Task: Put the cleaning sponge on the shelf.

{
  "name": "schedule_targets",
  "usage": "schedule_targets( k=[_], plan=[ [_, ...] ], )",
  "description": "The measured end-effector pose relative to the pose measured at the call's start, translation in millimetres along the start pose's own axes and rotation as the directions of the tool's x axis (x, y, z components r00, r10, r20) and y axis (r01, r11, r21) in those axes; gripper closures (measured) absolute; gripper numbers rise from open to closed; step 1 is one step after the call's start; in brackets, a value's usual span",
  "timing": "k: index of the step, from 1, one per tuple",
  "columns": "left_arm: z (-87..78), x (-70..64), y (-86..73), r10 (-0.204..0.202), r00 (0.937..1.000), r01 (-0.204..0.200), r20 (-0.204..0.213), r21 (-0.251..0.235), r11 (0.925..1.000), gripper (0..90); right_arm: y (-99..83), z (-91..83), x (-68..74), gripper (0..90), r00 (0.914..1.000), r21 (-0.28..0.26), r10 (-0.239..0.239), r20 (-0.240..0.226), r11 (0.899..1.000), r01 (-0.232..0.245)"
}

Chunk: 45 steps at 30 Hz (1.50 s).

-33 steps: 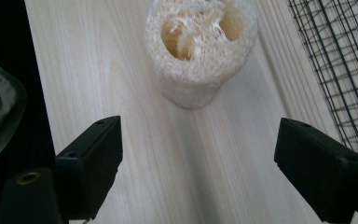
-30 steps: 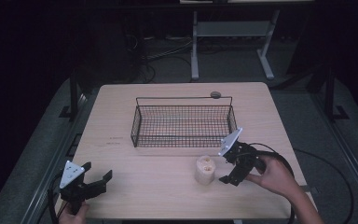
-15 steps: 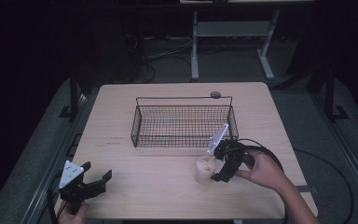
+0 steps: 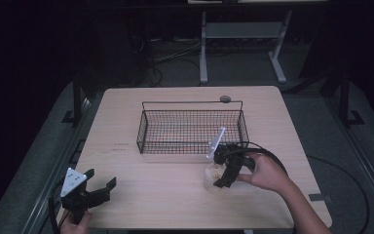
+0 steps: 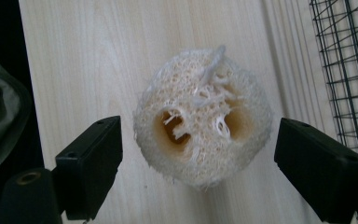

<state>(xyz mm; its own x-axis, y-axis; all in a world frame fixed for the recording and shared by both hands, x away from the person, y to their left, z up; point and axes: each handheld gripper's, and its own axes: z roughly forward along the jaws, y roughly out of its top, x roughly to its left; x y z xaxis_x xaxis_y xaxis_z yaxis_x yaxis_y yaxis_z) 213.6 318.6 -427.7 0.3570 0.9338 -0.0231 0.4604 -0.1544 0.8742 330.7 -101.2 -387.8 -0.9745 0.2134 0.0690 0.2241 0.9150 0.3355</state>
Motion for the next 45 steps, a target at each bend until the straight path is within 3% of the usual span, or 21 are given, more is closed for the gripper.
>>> schedule_targets(
  k=[9,15,21,38,45],
  plan=[
    [-0.5,0.5,0.1,0.001,1.0,-0.001,0.0,0.003,1.0,13.8,4.6,9.2,-2.5,18.3,1.0,0.032,-0.002,-0.004,0.999,0.002],
    [-0.6,0.4,0.1,0.001,1.0,-0.001,0.0,0.001,1.0,13.8,6.8,8.5,-2.8,25.8,0.9999,0.033,-0.001,-0.01,0.999,0.002],
    [-1.0,0.7,0.1,-0.001,1.0,0.001,-0.003,-0.003,1.0,13.8,9.6,6.6,-2.2,27.2,0.9999,0.05,-0.012,-0.005,0.999,0.013],
    [-0.7,-0.2,0.2,0.002,1.0,-0.002,-0.002,-0.002,1.0,13.8,18.3,-11.0,-3.4,27.4,0.9995,0.045,-0.028,-0.016,0.999,0.029],
    [-1.1,-0.2,0.3,0.0,1.0,0.0,-0.003,-0.004,1.0,13.8,23.0,-25.0,-9.7,27.4,0.9993,0.018,-0.028,-0.024,0.999,0.028]
  ],
)
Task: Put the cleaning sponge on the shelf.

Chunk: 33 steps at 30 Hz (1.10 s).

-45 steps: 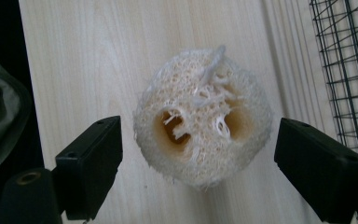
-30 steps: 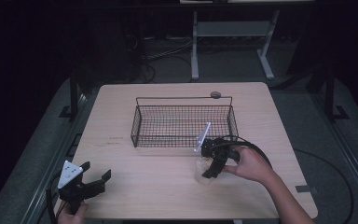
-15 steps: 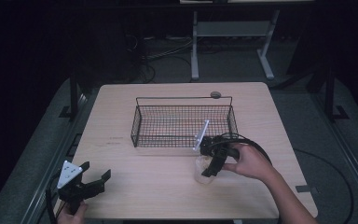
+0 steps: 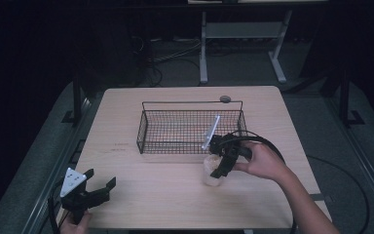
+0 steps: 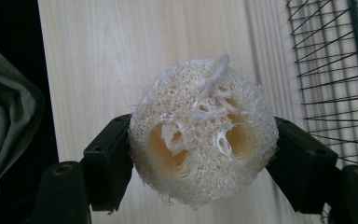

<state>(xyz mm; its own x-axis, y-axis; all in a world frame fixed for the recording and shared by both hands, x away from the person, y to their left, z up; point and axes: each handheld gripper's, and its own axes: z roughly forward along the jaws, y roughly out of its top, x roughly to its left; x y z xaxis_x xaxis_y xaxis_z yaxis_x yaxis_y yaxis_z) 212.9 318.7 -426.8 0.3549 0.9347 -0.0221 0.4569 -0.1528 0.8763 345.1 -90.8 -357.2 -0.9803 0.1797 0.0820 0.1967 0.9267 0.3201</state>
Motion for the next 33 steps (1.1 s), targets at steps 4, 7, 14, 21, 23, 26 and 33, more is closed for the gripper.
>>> schedule_targets(
  k=[4,7,14,21,23,26,33],
  plan=[
    [0.2,-0.1,-0.1,0.002,1.0,-0.002,0.001,0.0,1.0,13.8,2.7,-7.0,-3.3,27.4,1.0,-0.007,0.005,0.002,1.0,-0.005],
    [0.3,0.0,0.0,0.001,1.0,-0.001,-0.001,0.0,1.0,13.8,4.4,-9.9,-3.6,27.4,0.9999,-0.006,-0.001,0.01,1.0,0.001],
    [-0.2,0.1,0.0,0.001,1.0,-0.001,-0.001,0.0,1.0,13.8,10.2,-18.7,-6.2,27.3,0.9999,-0.01,-0.004,0.014,1.0,0.004],
    [-0.3,0.0,0.1,-0.002,1.0,0.002,-0.001,-0.003,1.0,13.8,12.0,-28.5,-12.1,27.4,0.9999,-0.021,0.005,0.014,1.0,-0.005],
    [-0.5,0.0,0.1,-0.002,1.0,0.002,-0.001,-0.003,1.0,13.8,12.0,-29.5,-12.7,27.4,0.9999,-0.021,0.007,0.013,1.0,-0.006],
    [-0.4,0.2,0.0,-0.004,1.0,0.004,-0.002,-0.003,1.0,13.8,12.5,-33.4,-16.0,27.4,0.9997,-0.018,0.014,0.022,1.0,-0.013],
    [-0.6,0.0,0.2,-0.002,1.0,0.002,-0.002,-0.003,1.0,13.8,15.2,-36.7,-18.7,27.4,0.9998,-0.018,0.011,0.017,1.0,-0.011]
  ],
)
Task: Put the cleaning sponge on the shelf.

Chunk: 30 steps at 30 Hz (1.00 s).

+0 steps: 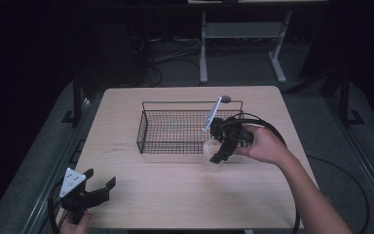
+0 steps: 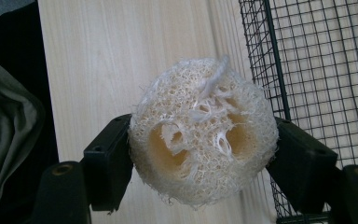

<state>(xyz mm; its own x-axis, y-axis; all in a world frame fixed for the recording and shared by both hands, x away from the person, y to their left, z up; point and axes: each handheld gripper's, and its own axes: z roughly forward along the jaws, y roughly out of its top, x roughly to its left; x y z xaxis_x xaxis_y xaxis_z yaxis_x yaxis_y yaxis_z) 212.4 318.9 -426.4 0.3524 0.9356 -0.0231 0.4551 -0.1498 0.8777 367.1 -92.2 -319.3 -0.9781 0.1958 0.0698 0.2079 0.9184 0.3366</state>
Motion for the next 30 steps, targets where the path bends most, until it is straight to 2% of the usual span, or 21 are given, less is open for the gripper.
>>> schedule_targets(
  k=[18,30],
  plan=[
    [-0.1,0.2,0.2,0.005,1.0,-0.005,-0.001,0.0,1.0,13.8,13.5,-16.5,-10.3,27.4,0.9999,-0.016,-0.006,0.012,1.0,0.006],
    [-0.3,-0.2,0.5,0.008,1.0,-0.008,0.0,-0.002,1.0,13.8,25.5,-27.1,-29.7,27.4,0.9995,-0.004,0.016,0.026,1.0,-0.016]
  ],
)
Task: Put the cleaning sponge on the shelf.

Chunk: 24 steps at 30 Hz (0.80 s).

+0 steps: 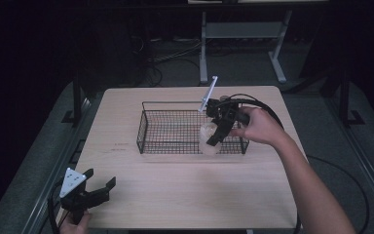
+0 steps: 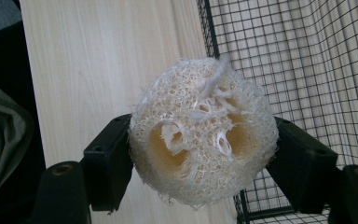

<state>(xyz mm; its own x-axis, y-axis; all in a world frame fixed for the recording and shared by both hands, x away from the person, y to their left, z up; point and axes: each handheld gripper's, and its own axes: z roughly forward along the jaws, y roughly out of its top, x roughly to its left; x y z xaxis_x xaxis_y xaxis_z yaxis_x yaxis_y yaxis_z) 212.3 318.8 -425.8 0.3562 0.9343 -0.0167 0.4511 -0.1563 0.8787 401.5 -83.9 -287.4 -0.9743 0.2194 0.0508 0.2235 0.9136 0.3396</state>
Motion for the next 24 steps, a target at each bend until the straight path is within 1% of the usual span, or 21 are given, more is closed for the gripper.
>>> schedule_targets(
  k=[5,7,10,11,17,18,19,24],
  plan=[
    [-0.2,0.5,-0.1,0.001,1.0,-0.001,-0.001,0.0,1.0,13.8,2.6,-1.1,-8.0,27.4,0.9998,0.013,0.018,0.006,1.0,-0.018],
    [-0.2,0.6,-0.2,-0.001,1.0,0.001,-0.002,-0.002,1.0,13.8,4.5,-2.2,-13.5,27.4,0.9997,0.009,0.023,0.01,1.0,-0.023],
    [-0.3,0.6,-0.1,0.0,1.0,0.0,-0.002,-0.003,1.0,13.8,5.3,-2.6,-16.2,27.4,0.9995,0.005,0.032,0.006,0.999,-0.032],
    [-0.4,0.5,-0.1,0.0,1.0,0.0,0.0,-0.003,1.0,13.8,6.5,-2.1,-19.3,27.4,0.9993,0.017,0.037,0.011,0.999,-0.037],
    [-0.4,0.4,0.1,0.001,1.0,-0.001,-0.001,-0.003,1.0,13.8,11.2,-2.5,-27.4,27.4,0.9988,0.027,0.047,0.014,0.999,-0.048],
    [-0.4,0.4,0.1,0.001,1.0,-0.001,-0.001,-0.003,1.0,13.8,11.2,-2.5,-27.4,27.4,0.9988,0.027,0.047,0.014,0.999,-0.048],
    [-0.4,0.6,0.1,0.0,1.0,0.0,-0.001,-0.003,1.0,13.8,11.9,-3.1,-31.2,27.4,0.9984,0.015,0.056,0.01,0.998,-0.057],
    [-0.7,0.8,0.2,-0.001,1.0,0.001,-0.002,-0.003,1.0,13.8,13.2,-1.4,-37.9,27.4,0.9976,0.024,0.067,0.019,0.997,-0.068]
  ],
)
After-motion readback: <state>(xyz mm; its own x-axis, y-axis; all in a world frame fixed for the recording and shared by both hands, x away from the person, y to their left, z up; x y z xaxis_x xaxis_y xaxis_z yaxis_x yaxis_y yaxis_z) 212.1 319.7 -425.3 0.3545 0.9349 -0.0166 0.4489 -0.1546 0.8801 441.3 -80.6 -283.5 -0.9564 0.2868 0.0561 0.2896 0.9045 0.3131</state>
